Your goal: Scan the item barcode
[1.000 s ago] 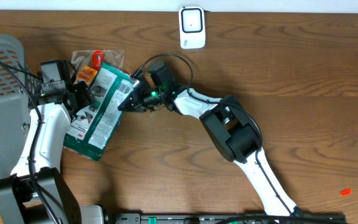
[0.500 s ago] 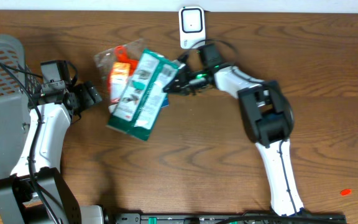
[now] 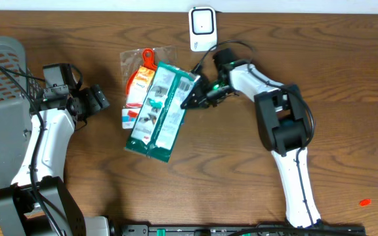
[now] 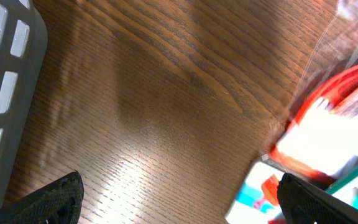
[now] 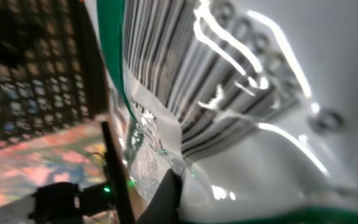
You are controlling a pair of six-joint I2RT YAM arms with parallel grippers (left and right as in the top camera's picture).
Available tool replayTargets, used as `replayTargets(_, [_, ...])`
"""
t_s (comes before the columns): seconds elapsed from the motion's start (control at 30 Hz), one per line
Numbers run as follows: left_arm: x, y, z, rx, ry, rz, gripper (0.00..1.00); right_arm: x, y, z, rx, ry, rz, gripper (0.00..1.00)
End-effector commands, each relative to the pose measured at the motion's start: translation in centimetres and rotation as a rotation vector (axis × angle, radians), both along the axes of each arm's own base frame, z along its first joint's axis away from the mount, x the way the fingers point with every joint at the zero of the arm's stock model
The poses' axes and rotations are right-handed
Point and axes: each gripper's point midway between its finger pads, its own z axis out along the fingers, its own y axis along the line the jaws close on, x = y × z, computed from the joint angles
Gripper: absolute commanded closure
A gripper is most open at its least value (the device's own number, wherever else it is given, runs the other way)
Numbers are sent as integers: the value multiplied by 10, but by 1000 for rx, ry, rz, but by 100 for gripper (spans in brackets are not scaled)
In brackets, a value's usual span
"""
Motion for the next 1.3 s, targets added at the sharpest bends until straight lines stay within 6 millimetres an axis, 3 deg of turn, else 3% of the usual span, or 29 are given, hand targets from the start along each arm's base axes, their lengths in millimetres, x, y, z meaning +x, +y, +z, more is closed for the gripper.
replayTargets(0.0, [-1,1,-3,-11,9,3,1,-43,-2,-88,-251,-7,122,95])
replayTargets(0.17, [-1,1,-3,-11,9,3,1,-41,0,-88,-352,-48,154,72])
replayTargets(0.2, [-1,1,-3,-11,9,3,1,-40,-1,-89,-369,-52,153,72])
replayTargets(0.27, [-2,1,-4,-11,11,3,1,-38,-5,-92,-410,-46,134,74])
replayTargets(0.33, [-2,1,-4,-11,13,3,1,-37,-8,-95,-444,-41,119,90])
replayTargets(0.4, [-2,1,-4,-12,14,3,1,-36,-10,-97,-455,-40,111,99])
replayTargets(0.9, [-3,0,-5,-9,17,-3,1,-33,-15,-88,-469,-39,104,99])
replayTargets(1.07, [-3,0,-5,-9,18,-3,1,-24,-28,-85,-527,-85,99,92])
replayTargets(1.17, [-3,1,-5,-9,18,-3,1,-22,-29,-85,-523,-94,104,79])
replayTargets(1.27, [-3,0,-6,-9,21,-3,1,-22,-30,-85,-523,-94,101,82])
